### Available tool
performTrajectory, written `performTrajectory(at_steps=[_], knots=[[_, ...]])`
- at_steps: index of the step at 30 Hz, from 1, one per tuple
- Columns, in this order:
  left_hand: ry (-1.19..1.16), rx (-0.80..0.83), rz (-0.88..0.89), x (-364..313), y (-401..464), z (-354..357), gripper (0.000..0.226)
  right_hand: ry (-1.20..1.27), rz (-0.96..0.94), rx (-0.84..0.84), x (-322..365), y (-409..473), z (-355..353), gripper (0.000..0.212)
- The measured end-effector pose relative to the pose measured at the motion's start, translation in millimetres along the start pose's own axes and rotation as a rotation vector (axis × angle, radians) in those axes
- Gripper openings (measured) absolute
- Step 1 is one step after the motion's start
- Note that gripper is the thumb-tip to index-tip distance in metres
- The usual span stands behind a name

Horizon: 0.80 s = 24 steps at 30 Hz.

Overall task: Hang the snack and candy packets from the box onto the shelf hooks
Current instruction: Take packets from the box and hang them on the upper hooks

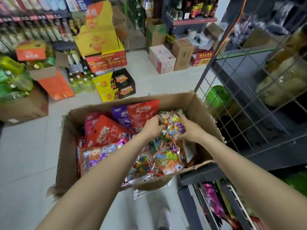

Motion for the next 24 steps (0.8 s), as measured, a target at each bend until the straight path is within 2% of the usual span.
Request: performTrajectory(at_steps=[2, 5, 6, 8, 9, 10, 13, 15, 18, 22, 24], knots=[[-0.155, -0.077, -0.049, 5.2, 5.5, 2.9, 0.028, 0.016, 0.027, -0.008, -1.2, 8.2, -8.6, 0.119], [-0.241, -0.158, -0.111, 9.9, 10.7, 3.8, 0.042, -0.021, 0.055, -0.016, -2.8, 15.6, -8.0, 0.120], [-0.227, -0.138, -0.115, 8.8, 11.4, 4.1, 0.039, -0.068, 0.078, -0.001, -2.3, 16.4, -7.7, 0.118], [-0.151, -0.070, -0.056, 1.4, 10.0, 4.9, 0.016, -0.092, 0.113, -0.011, 0.2, 18.6, -10.7, 0.112], [-0.123, -0.067, -0.014, -2.6, 6.5, 3.6, 0.006, -0.105, 0.111, -0.034, 3.4, 17.0, -14.0, 0.107], [-0.118, -0.086, 0.024, -6.0, 1.1, 0.1, 0.004, -0.153, 0.100, -0.056, 8.5, 14.0, -17.5, 0.101], [-0.064, -0.242, 0.118, -12.9, -22.7, -21.7, 0.014, -0.317, -0.051, -0.200, 24.8, 2.5, -29.4, 0.075], [0.031, -0.339, 0.175, -17.1, -40.0, -41.4, 0.018, -0.304, -0.140, -0.260, 35.3, -10.5, -36.0, 0.054], [0.167, -0.418, 0.226, -20.6, -60.8, -65.2, 0.021, -0.182, -0.208, -0.360, 46.7, -29.7, -44.6, 0.031], [0.252, -0.421, 0.323, -37.5, -87.3, -78.7, 0.023, 0.266, -0.335, -0.552, 60.2, -75.6, -59.4, 0.037], [0.294, -0.443, 0.384, -54.1, -105.4, -86.0, 0.019, 0.438, -0.365, -0.620, 67.8, -103.7, -63.4, 0.025]])
Point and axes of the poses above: each hand's wrist, its own y-axis towards the middle knuckle, its own z-axis out of the palm, x = y × z, the point moved 6 cm from there along y, towards the middle knuckle, and after that the axes turned 14 degrees about x, right-handed, at the moved point
